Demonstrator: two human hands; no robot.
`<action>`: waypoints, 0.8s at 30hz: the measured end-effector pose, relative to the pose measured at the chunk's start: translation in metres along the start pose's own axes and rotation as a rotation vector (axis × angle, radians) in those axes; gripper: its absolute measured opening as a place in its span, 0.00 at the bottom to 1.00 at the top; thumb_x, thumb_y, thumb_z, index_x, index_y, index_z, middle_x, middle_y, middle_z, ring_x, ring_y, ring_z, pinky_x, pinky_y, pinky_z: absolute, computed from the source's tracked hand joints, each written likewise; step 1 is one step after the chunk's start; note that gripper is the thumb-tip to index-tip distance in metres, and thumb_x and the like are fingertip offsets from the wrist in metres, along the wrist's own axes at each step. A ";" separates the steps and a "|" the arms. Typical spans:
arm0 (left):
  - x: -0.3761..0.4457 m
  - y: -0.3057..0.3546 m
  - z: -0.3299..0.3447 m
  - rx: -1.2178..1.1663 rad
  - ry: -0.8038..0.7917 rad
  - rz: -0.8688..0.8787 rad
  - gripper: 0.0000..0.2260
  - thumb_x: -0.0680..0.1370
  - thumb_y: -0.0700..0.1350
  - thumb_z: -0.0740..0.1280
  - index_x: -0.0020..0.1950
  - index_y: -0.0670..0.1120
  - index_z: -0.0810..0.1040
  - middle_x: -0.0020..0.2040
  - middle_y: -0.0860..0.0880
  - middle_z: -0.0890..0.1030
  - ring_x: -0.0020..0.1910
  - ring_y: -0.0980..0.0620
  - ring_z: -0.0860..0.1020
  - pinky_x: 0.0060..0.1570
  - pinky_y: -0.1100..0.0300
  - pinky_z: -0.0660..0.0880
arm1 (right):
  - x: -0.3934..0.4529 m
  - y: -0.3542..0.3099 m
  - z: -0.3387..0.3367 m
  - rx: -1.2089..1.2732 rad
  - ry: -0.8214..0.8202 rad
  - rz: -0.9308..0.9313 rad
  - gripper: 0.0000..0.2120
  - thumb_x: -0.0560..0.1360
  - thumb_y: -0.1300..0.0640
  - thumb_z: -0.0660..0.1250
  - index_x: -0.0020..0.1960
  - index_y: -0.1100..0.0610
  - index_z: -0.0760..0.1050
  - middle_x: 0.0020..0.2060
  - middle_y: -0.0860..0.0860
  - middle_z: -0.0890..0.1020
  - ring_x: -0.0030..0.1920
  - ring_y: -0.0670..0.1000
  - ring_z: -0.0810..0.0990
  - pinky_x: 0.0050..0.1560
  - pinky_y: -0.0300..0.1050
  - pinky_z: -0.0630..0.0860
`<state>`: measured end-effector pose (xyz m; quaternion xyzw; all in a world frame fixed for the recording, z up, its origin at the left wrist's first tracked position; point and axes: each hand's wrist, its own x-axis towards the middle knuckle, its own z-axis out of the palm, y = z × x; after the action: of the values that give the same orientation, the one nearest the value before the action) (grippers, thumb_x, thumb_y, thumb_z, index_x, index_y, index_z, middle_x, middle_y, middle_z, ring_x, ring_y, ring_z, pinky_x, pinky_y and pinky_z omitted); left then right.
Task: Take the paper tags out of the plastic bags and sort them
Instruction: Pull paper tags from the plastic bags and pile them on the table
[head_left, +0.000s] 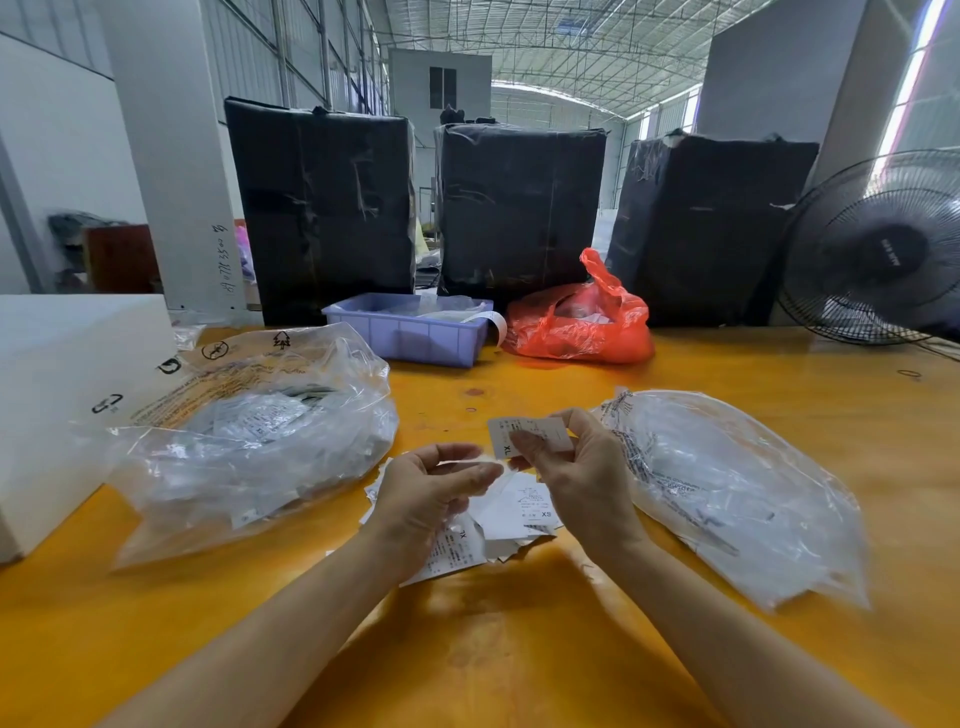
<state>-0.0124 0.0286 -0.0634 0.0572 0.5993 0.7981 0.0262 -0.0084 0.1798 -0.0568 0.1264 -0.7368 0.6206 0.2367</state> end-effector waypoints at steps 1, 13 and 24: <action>0.000 0.000 0.000 0.000 0.003 0.001 0.19 0.58 0.38 0.75 0.48 0.40 0.78 0.35 0.46 0.84 0.32 0.54 0.79 0.32 0.63 0.71 | 0.000 0.000 0.000 -0.008 -0.001 -0.002 0.07 0.72 0.58 0.72 0.45 0.58 0.74 0.35 0.50 0.84 0.35 0.47 0.84 0.39 0.44 0.81; 0.001 -0.001 -0.002 0.040 0.086 0.025 0.15 0.62 0.37 0.76 0.47 0.42 0.78 0.37 0.45 0.84 0.32 0.54 0.78 0.35 0.60 0.69 | -0.002 -0.004 0.001 0.006 0.002 0.021 0.06 0.72 0.61 0.72 0.45 0.59 0.75 0.37 0.52 0.84 0.35 0.49 0.84 0.39 0.44 0.80; -0.001 -0.001 -0.001 0.138 0.100 0.073 0.19 0.57 0.44 0.77 0.46 0.43 0.79 0.38 0.46 0.85 0.33 0.54 0.80 0.41 0.59 0.73 | -0.001 -0.005 0.000 0.021 0.052 0.016 0.04 0.73 0.61 0.71 0.45 0.59 0.77 0.37 0.52 0.84 0.33 0.48 0.84 0.32 0.37 0.77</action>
<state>-0.0118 0.0273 -0.0645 0.0408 0.6508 0.7573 -0.0367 -0.0048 0.1788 -0.0529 0.1069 -0.7249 0.6332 0.2495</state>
